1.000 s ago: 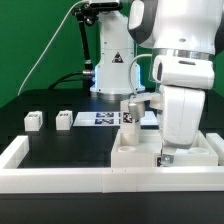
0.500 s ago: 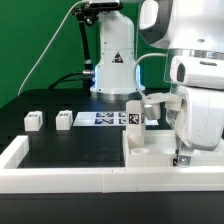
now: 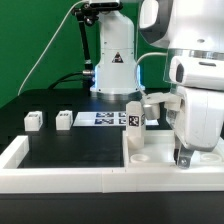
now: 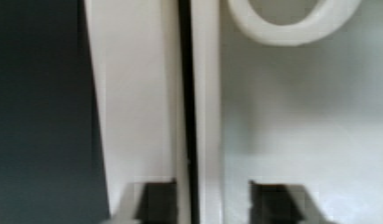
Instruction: Assemble square table
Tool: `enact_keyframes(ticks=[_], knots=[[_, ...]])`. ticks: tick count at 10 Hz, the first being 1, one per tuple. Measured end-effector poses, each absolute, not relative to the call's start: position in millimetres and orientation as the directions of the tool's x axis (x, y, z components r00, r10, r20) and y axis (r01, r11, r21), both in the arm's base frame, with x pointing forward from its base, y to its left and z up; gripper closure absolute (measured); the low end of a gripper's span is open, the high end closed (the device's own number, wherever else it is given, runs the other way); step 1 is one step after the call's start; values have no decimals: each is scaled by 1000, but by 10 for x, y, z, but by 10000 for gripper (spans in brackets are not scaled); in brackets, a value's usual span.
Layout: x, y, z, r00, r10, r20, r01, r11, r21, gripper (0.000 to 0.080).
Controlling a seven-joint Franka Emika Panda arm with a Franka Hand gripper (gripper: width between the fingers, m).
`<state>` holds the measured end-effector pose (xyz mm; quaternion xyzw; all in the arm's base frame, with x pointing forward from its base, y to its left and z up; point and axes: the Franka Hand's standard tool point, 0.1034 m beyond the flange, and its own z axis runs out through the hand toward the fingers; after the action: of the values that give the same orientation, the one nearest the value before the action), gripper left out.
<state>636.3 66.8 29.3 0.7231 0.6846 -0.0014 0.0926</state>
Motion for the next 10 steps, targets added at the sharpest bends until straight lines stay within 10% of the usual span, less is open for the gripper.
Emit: enact_keyframes(ticks=[1, 4, 10], knots=[[6366, 664, 299, 65, 990, -128, 990, -48, 133, 393], [6403, 676, 390, 122, 985, -118, 983, -104, 154, 162], [6030, 316, 959, 430, 899, -82, 894, -411, 180, 150]])
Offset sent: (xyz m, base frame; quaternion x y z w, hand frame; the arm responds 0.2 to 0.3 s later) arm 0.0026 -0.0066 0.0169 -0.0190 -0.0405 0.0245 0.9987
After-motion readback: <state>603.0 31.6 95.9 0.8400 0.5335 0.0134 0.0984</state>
